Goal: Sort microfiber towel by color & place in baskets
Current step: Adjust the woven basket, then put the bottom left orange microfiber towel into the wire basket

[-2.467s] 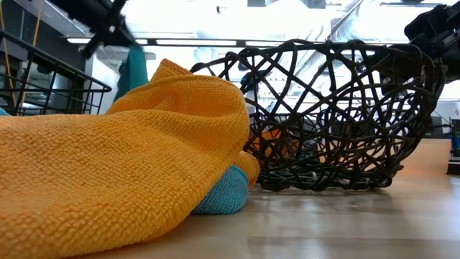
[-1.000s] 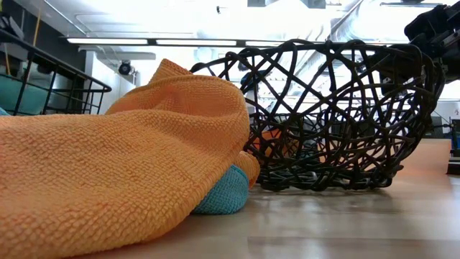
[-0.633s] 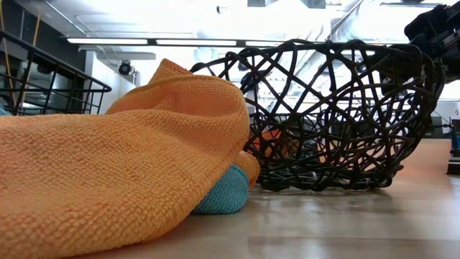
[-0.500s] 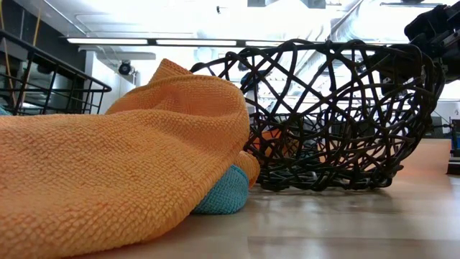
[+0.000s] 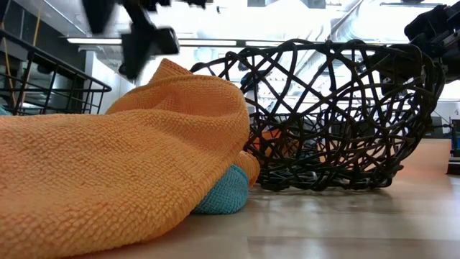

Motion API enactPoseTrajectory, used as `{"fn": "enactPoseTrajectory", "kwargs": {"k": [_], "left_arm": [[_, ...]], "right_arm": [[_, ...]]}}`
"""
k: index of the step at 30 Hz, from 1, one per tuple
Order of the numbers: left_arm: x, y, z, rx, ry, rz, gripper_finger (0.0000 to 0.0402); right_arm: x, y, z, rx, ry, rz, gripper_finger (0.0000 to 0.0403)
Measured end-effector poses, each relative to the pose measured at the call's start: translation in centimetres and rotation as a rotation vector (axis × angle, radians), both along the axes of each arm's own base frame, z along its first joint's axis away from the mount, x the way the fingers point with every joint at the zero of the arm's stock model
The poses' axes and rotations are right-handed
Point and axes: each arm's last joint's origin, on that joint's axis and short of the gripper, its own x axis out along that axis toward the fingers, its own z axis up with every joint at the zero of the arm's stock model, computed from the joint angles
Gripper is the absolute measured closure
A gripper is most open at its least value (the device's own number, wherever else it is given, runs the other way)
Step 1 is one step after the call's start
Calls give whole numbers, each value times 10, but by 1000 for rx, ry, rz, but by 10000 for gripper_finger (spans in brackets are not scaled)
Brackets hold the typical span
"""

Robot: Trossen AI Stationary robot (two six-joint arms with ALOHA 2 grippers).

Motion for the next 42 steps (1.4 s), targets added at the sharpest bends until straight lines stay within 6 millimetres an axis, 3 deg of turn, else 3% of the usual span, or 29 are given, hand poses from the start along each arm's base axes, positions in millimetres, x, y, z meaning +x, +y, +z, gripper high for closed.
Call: {"fn": "enactPoseTrajectory", "kwargs": {"k": [7, 20, 35, 42], "left_arm": [[1, 5, -17, -25, 137, 8, 124], [-5, 9, -40, 97, 120, -2, 124], [24, 8, -24, 227, -217, -47, 124], [-4, 11, -7, 216, -9, -95, 124]], "right_arm": [[0, 0, 0, 0, 0, 0, 402], [0, 0, 0, 0, 0, 0, 402], [0, 0, 0, 0, 0, 0, 402], [0, 0, 0, 0, 0, 0, 402]]}}
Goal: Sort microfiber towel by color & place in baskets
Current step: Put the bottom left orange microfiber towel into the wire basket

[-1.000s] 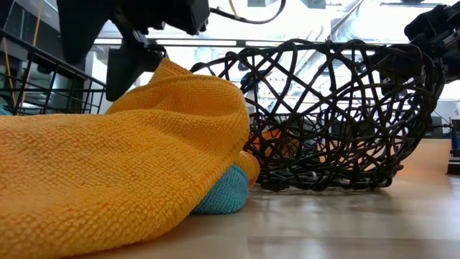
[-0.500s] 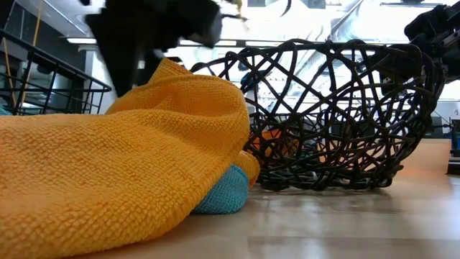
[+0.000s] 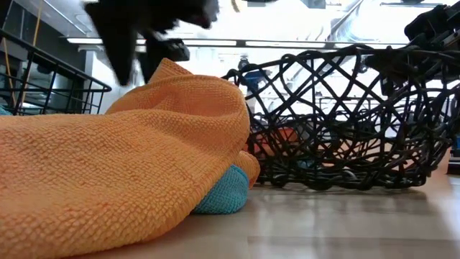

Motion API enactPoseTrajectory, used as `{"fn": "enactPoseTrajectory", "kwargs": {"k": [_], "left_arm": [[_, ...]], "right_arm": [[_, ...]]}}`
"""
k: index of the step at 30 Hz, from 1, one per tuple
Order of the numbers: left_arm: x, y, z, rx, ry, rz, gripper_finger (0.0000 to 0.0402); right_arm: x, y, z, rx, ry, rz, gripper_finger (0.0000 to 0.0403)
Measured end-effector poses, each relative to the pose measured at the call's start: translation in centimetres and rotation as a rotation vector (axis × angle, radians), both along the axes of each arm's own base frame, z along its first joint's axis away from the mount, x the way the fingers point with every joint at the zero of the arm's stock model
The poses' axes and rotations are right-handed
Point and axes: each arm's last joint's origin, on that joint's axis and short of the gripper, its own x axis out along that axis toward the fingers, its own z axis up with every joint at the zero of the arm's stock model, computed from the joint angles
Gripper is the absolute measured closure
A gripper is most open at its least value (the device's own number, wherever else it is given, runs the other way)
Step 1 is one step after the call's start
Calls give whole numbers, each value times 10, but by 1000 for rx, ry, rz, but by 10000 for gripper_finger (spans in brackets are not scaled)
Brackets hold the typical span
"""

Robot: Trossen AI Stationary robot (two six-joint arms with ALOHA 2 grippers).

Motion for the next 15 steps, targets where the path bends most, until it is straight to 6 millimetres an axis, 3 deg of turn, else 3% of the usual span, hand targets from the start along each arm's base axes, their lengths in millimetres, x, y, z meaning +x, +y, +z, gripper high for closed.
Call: {"fn": "enactPoseTrajectory", "kwargs": {"k": [7, 15], "left_arm": [[-7, 7, -21, -223, 118, 144, 124], [-16, 14, -43, -261, 211, 237, 124]], "right_arm": [[0, 0, 0, 0, 1, 0, 402], [0, 0, 0, 0, 0, 0, 402]]}}
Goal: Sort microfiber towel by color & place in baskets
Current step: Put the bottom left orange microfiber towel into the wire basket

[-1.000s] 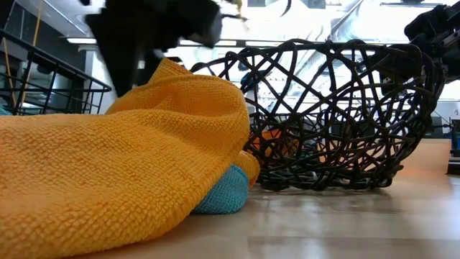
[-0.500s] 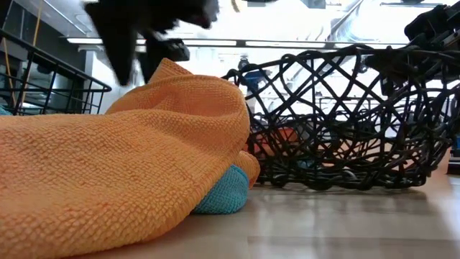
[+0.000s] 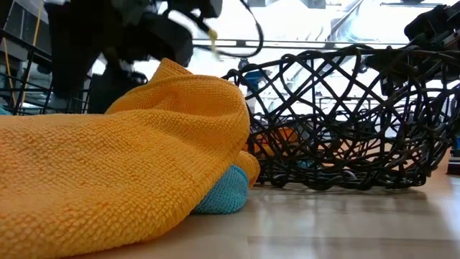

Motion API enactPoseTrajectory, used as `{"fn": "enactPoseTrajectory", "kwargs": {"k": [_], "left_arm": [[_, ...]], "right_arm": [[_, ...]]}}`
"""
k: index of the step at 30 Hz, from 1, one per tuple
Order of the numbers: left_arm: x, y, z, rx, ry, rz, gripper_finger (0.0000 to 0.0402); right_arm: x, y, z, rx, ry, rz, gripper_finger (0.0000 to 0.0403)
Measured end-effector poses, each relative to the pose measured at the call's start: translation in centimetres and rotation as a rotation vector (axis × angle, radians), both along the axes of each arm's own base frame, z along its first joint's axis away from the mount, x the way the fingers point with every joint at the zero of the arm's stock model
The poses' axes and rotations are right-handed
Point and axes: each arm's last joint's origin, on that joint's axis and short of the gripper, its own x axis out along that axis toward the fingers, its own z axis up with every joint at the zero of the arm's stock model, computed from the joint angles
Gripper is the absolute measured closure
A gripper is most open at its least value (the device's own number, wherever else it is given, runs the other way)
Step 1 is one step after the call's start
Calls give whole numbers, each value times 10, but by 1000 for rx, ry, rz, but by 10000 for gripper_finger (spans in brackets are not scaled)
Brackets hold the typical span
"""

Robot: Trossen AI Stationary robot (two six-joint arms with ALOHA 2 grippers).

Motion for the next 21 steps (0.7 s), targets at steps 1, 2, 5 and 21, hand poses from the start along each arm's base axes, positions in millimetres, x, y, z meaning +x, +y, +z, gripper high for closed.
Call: {"fn": "enactPoseTrajectory", "kwargs": {"k": [1, 2, 5, 21], "left_arm": [[-1, 0, -3, 1, 6, 18, 124], [-1, 0, -5, -1, 8, 31, 124], [-1, -4, -6, -6, -1, 40, 124], [2, -28, -3, 14, -68, 58, 124]], "right_arm": [[0, 0, 0, 0, 0, 0, 402], [0, 0, 0, 0, 0, 0, 402], [0, 0, 0, 0, 0, 0, 402], [0, 0, 0, 0, 0, 0, 402]]}}
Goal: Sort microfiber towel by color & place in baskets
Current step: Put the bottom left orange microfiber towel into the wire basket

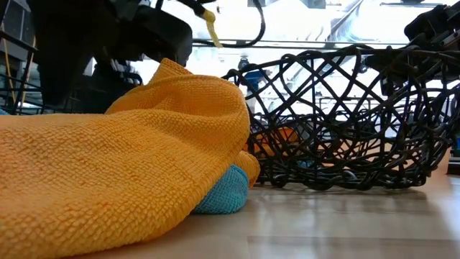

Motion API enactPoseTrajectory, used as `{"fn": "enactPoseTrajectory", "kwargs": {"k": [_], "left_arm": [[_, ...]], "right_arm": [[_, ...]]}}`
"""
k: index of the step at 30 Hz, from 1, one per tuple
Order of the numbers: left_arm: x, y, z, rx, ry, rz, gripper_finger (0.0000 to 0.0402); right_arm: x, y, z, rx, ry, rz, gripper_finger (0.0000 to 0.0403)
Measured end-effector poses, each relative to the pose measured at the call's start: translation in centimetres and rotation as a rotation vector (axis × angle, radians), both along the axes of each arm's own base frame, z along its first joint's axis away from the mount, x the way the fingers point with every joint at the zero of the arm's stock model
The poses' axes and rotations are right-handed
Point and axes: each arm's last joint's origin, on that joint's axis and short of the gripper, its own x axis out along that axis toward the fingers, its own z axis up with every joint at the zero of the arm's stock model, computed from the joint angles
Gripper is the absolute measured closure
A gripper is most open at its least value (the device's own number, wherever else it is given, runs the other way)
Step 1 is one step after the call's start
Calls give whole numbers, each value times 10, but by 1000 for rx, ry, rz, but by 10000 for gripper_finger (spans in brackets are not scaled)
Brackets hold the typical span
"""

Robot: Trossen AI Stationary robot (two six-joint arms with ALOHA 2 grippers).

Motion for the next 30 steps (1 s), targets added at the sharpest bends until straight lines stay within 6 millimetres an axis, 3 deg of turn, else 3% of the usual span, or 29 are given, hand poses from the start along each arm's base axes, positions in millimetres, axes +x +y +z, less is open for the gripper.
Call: {"fn": "enactPoseTrajectory", "kwargs": {"k": [6, 13, 22, 30], "left_arm": [[19, -11, 6, 84, -75, -7, 124], [9, -16, 3, 222, -20, -2, 124], [9, -16, 3, 472, -120, 104, 124], [9, -31, 17, 257, -187, -54, 124]], "right_arm": [[0, 0, 0, 0, -1, 0, 402], [0, 0, 0, 0, 0, 0, 402], [0, 0, 0, 0, 0, 0, 402], [0, 0, 0, 0, 0, 0, 402]]}}
